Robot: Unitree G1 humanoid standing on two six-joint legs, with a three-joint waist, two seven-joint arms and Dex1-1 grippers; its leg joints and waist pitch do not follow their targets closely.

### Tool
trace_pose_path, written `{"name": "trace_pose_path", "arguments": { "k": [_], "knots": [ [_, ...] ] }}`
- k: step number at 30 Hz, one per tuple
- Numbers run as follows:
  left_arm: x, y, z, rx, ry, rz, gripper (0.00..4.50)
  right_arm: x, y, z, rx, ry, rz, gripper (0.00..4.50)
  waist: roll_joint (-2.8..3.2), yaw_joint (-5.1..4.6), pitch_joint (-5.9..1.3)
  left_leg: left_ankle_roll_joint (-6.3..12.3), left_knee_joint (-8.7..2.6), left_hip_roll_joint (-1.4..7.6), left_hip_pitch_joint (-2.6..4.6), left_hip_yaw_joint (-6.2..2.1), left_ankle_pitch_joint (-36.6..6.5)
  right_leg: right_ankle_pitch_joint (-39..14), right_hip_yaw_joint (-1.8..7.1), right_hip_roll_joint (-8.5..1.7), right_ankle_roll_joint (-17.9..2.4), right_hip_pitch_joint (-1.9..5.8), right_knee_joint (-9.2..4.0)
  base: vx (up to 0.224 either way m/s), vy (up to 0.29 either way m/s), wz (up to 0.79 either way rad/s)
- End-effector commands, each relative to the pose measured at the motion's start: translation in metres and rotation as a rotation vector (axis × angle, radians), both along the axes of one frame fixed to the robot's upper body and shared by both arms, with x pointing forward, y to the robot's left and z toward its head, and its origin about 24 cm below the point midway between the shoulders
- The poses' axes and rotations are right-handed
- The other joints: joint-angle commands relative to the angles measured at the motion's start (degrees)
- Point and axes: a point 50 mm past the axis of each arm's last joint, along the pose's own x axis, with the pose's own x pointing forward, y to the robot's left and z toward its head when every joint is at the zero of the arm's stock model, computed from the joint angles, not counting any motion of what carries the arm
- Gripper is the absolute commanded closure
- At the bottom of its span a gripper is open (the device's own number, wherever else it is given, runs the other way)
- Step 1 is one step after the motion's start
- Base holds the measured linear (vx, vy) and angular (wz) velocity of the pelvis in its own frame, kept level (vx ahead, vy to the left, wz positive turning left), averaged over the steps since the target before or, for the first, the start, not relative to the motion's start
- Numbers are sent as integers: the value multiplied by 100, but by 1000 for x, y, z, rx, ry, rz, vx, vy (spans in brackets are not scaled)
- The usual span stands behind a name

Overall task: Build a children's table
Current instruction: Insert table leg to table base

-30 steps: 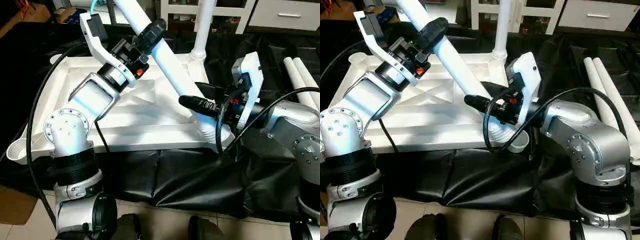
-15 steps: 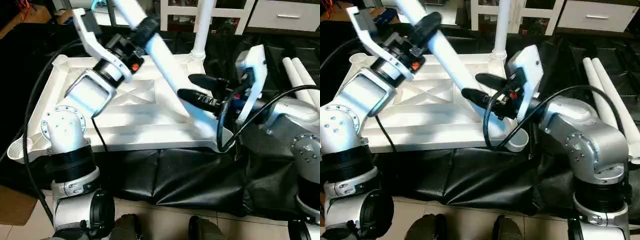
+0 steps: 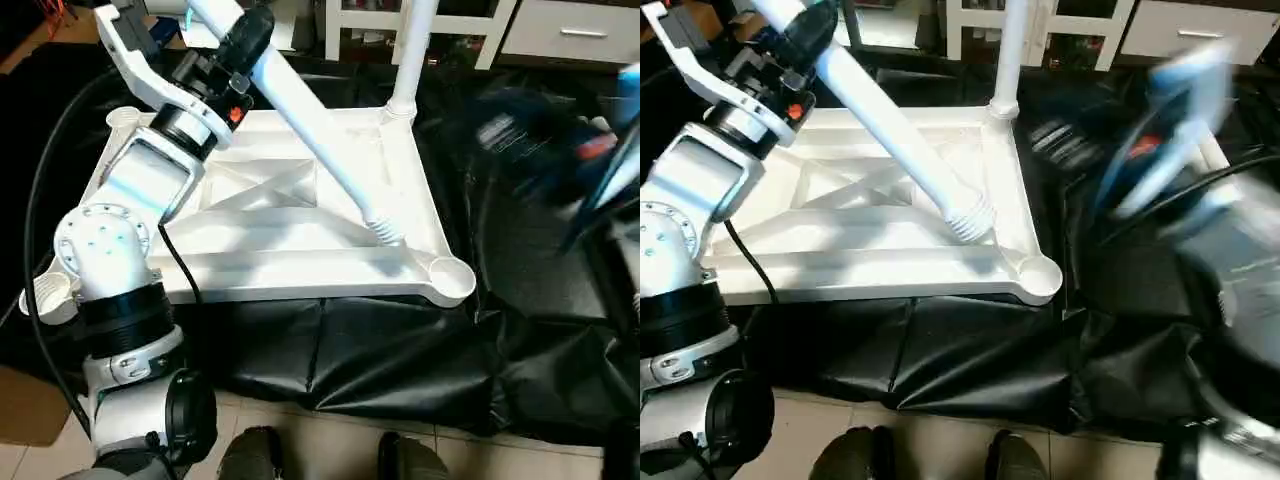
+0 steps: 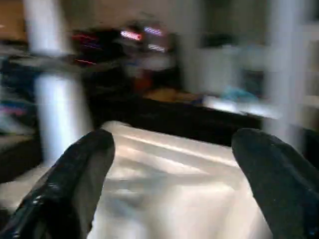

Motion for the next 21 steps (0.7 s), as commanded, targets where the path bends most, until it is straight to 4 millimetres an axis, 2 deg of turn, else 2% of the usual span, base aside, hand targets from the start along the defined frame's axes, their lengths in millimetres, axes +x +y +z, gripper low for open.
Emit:
{"name": "trace_pose_path", "arguments": {
  "k": [1, 3, 4, 6, 7, 8, 9, 11, 12, 15, 21],
  "knots": [
    [-9, -3, 13, -10, -76, -48, 278, -2, -14, -9, 17, 22, -78, 29, -133, -26, -543, 107, -393, -36, 180, -25, -828, -1699, 61, -59, -785, 354, -451, 0, 0, 0],
    [-11, -3, 15, -20, -95, -65, 278, -5, -20, -14, 26, 33, -99, 29, -137, -30, -564, 173, -396, -32, 176, -38, -796, -1639, 46, -66, -778, 374, -442, 0, 0, 0],
    [-14, -3, 18, -32, -113, -82, 278, -7, -23, -19, 23, 54, -117, 29, -154, -41, -536, 228, -404, -31, 165, -37, -779, -1582, 46, -53, -779, 359, -455, 0, 0, 0],
    [-21, -5, 24, -58, -169, -138, 278, -13, -27, -28, 23, 93, -122, 29, -134, -46, -528, 280, -400, -39, 157, -36, -711, -1471, 49, -58, -803, 363, -448, 0, 0, 0],
    [-24, -5, 26, -66, -194, -164, 278, -15, -27, -31, 31, 106, -117, 29, -131, -40, -528, 300, -402, -31, 178, -28, -729, -1481, 57, -61, -827, 346, -458, 0, 0, 0],
    [-27, -6, 28, -78, -219, -194, 278, -17, -28, -33, 33, 111, -114, 29, -114, -48, -524, 333, -406, -24, 169, -40, -715, -1422, 46, -61, -907, 348, -451, 0, 0, 0],
    [-27, -6, 28, -78, -219, -194, 278, -17, -28, -33, 33, 111, -114, 29, -138, -53, -522, 359, -405, -28, 158, -35, -688, -1348, 41, -52, -933, 355, -450, 0, 0, 0],
    [-35, -9, 32, -95, -270, -264, 278, -18, -28, -34, 51, 117, -113, 29, -127, -62, -503, 380, -413, -28, 167, -34, -752, -1450, 45, -62, -931, 347, -464, 0, 0, 0],
    [-39, -11, 34, -98, -301, -306, 278, -19, -28, -33, 65, 111, -116, 29, -103, -59, -493, 373, -417, -30, 174, -33, -784, -1547, 45, -66, -928, 337, -471, 0, 0, 0],
    [-45, -13, 36, -101, -335, -365, 278, -19, -29, -30, 103, 96, -117, 29, -105, -67, -472, 315, -439, -27, 182, -35, -878, -1726, 38, -56, -876, 323, -497, 0, 0, 0],
    [-56, -16, 38, -108, -392, -458, 278, -23, -26, -24, 155, 78, -59, 29, -103, -68, -462, 216, -470, -24, 187, -37, -946, -1757, 45, -58, -767, 321, -508, 0, 0, 0]
  ]
}}
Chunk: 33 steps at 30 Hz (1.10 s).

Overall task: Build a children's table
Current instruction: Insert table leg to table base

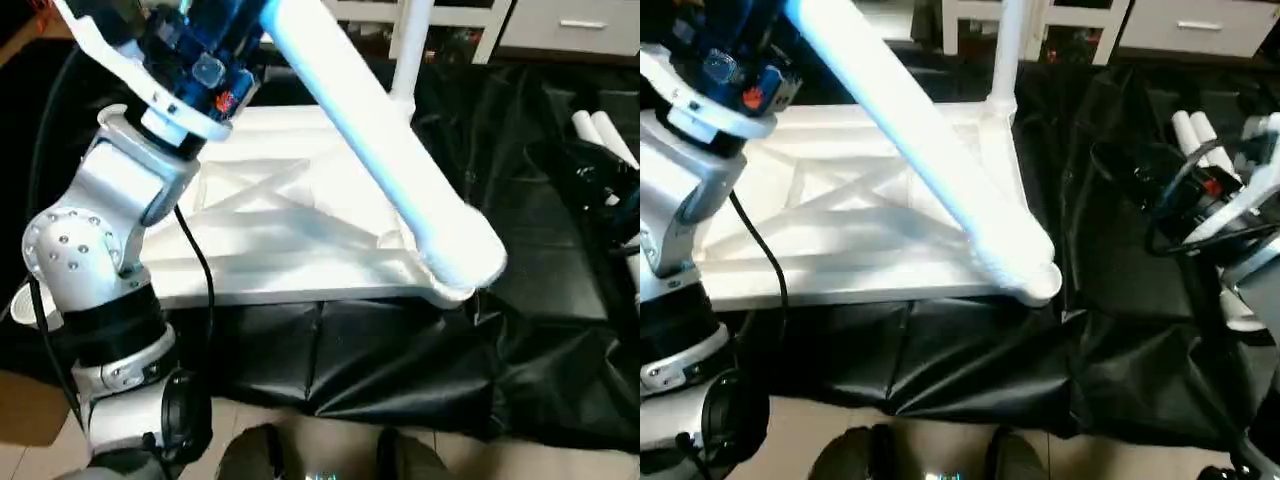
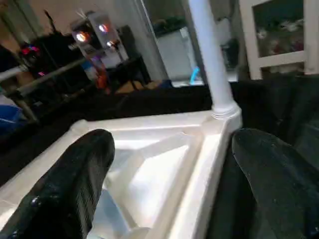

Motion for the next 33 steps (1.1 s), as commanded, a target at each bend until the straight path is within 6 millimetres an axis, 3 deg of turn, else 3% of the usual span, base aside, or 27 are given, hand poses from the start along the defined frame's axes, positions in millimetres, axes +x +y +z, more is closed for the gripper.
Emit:
{"name": "trace_pose_path", "arguments": {
  "k": [1, 5, 6, 7, 11, 15, 20, 26, 33],
  "knots": [
    [-10, -2, 4, 10, -62, -49, 278, -4, 4, 7, 17, -29, 32, 29, -97, -19, -466, 206, -397, 4, 212, -31, -944, -1731, 42, -47, -844, 347, -435, 0, 0, 0],
    [-15, -3, 3, 32, -84, -75, 278, -6, 12, 11, 46, -39, 108, 29, -88, -15, -468, 209, -411, 2, 217, -29, -832, -1572, 45, -43, -839, 356, -431, 0, 0, 0],
    [-15, -5, 0, 90, -92, -63, 278, -8, 22, 14, 43, -37, 202, 29, -83, -16, -472, 236, -416, 3, 222, -35, -761, -1475, 44, -40, -839, 365, -427, 0, 0, 0],
    [-15, -6, -3, 133, -98, -58, 278, -11, 30, 16, 30, -31, 276, 29, -41, -14, -484, 256, -417, 0, 223, -48, -721, -1411, 37, -35, -837, 382, -409, 0, 0, 0],
    [-13, -14, -13, 288, -136, -66, 278, -26, 62, 23, -64, -17, 608, 29, -65, -14, -505, 346, -414, 23, 243, -41, -458, -1102, 53, -35, -812, 400, -391, 0, 0, 0],
    [-11, -21, -15, 360, -183, -76, 278, -29, 71, 33, -64, -35, 729, 0, -72, 1, -530, 424, -395, 32, 251, -24, -264, -804, 63, -46, -1061, 400, -335, 0, 0, 0],
    [-11, -29, -17, 438, -257, -114, 278, -30, 77, 38, -95, 0, 848, 0, -76, 33, -522, 339, -404, 47, 265, -4, -399, -961, 81, -73, -1145, 401, -348, 0, 0, 0],
    [-17, -43, -8, 443, -376, -192, 278, -32, 79, 27, -171, 114, 952, 0, -122, 45, -558, 370, -377, 46, 231, 2, -312, -692, 96, -92, -1302, 449, -294, 0, 0, 0],
    [-23, -51, -2, 417, -481, -280, 278, -31, 79, 17, -231, 200, 1026, 0, -164, 43, -569, 437, -341, 47, 209, 0, -493, -1063, 107, -120, -1339, 453, -310, 0, 0, 0]
  ]
}}
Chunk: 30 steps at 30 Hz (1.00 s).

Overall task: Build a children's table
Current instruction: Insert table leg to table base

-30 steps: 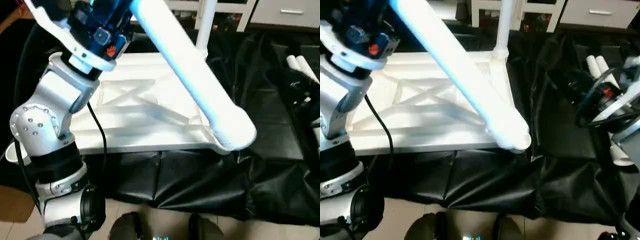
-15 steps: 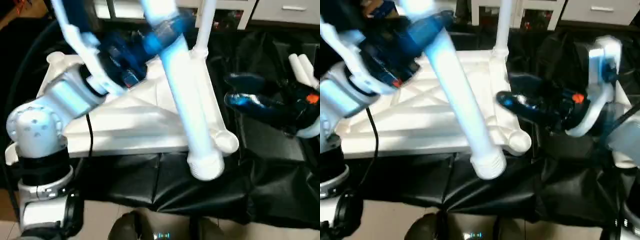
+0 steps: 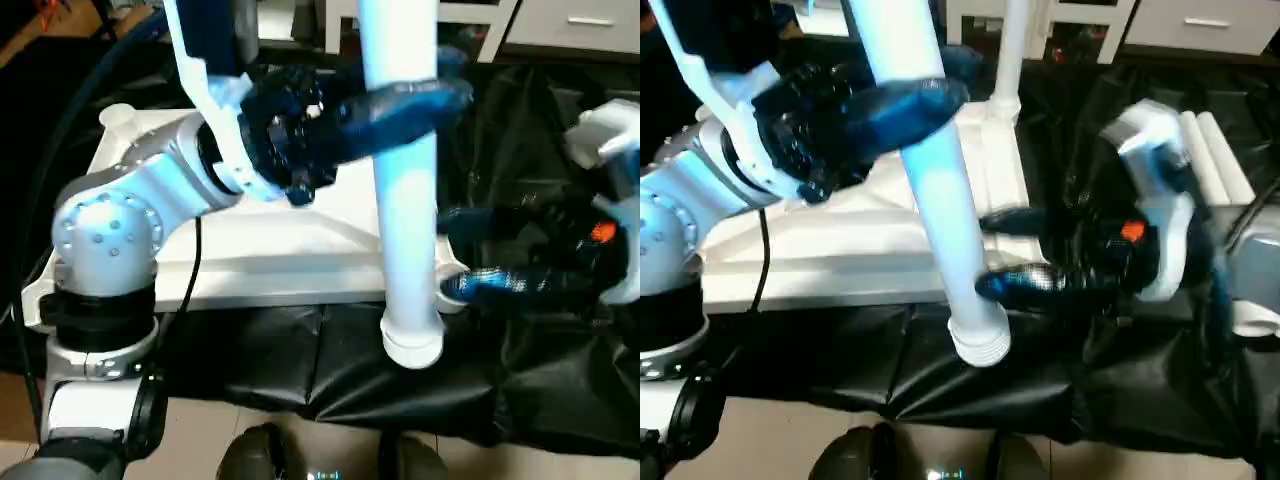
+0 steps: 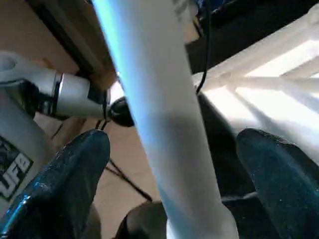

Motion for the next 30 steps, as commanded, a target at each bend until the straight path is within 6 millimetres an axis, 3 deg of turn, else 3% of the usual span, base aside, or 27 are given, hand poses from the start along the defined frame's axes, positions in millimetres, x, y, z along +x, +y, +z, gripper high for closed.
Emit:
{"name": "trace_pose_path", "arguments": {
  "k": [1, 5, 11, 25, 26, 30],
  "knots": [
    [-5, -3, 6, -1, -50, -40, 278, -1, 2, 0, -21, -12, 28, 0, -182, 0, -563, 401, -310, 46, 176, -12, -550, -1148, 93, -115, -1321, 444, -331, 0, 0, 0],
    [-6, -5, 6, -5, -59, -72, 278, 1, 3, -3, -49, -19, 52, 0, -186, 2, -590, 342, -302, 55, 195, -15, -582, -1395, 93, -105, -1250, 437, -343, 0, 0, 0],
    [-8, -12, 8, -11, -76, -119, 278, 4, 10, -11, -121, -49, 116, 0, -188, 4, -628, 396, -280, 68, 193, -22, -567, -1260, 91, -100, -1316, 441, -311, 0, 0, 0],
    [-8, -18, 7, -16, -69, -133, 278, 9, 24, -15, -162, -115, 176, 0, -186, 3, -638, 490, -252, 65, 189, -25, -605, -1186, 93, -87, -1404, 447, -287, 0, 0, 0],
    [-8, -19, 6, -18, -66, -134, 278, 9, 28, -16, -166, -128, 189, 34, -185, 3, -636, 486, -253, 66, 187, -30, -610, -1189, 89, -87, -1409, 447, -286, 0, 0, 0],
    [-8, -23, 6, -19, -64, -136, 278, 9, 32, -19, -180, -139, 205, 53, -187, 0, -640, 503, -251, 72, 189, -31, -609, -1153, 91, -87, -1420, 446, -283, 0, 0, 0]
  ]
}}
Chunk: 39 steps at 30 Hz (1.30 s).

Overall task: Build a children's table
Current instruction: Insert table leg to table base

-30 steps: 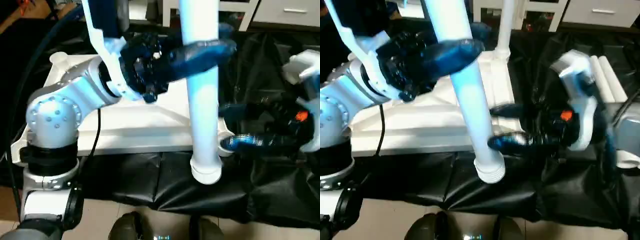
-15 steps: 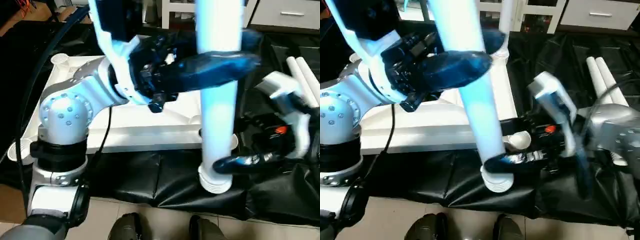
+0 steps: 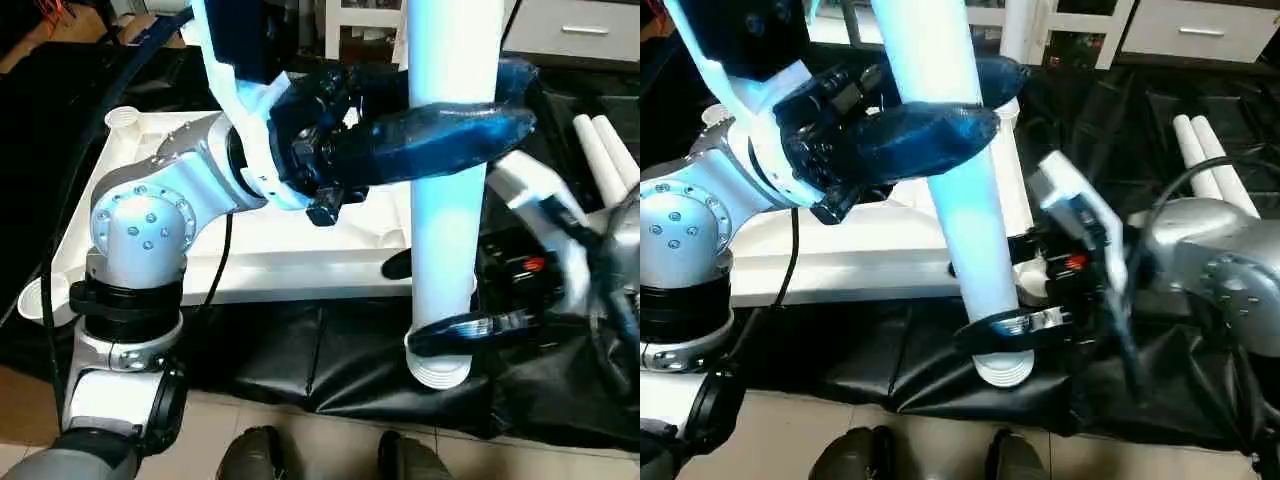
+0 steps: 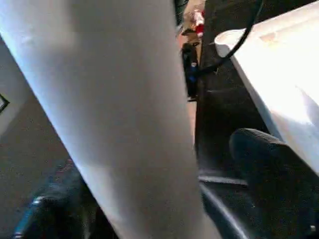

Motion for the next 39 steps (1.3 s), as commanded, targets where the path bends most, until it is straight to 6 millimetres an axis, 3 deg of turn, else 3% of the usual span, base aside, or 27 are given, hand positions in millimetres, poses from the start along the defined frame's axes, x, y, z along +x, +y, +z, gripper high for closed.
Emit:
{"name": "trace_pose_path", "arguments": {
  "k": [1, 21, 32, 39],
  "knots": [
    [-3, -3, 4, -7, -25, -17, 278, -2, 3, 4, -13, -40, 19, 68, -174, -3, -634, 501, -307, 63, 180, -26, -616, -1172, 82, -86, -1392, 430, -323, 0, 0, 0],
    [1, -6, 5, -7, -25, -10, 278, 0, 1, -2, -28, -43, 21, 230, -164, -6, -624, 448, -311, 63, 190, -40, -802, -1518, 76, -92, -1293, 412, -361, 0, 0, 0],
    [5, -4, 6, -12, -26, 6, 278, 1, 1, -2, -21, -45, 15, 246, -166, -18, -591, 361, -335, 66, 216, -47, -1034, -1869, 71, -103, -1225, 408, -402, 0, 0, 0],
    [17, -1, 8, -45, 8, 106, 278, 2, 0, -3, -19, -54, -2, 248, -169, -18, -605, 322, -336, 59, 223, -51, -1029, -1965, 72, -107, -1149, 412, -421, 0, 0, 0]
  ]
}}
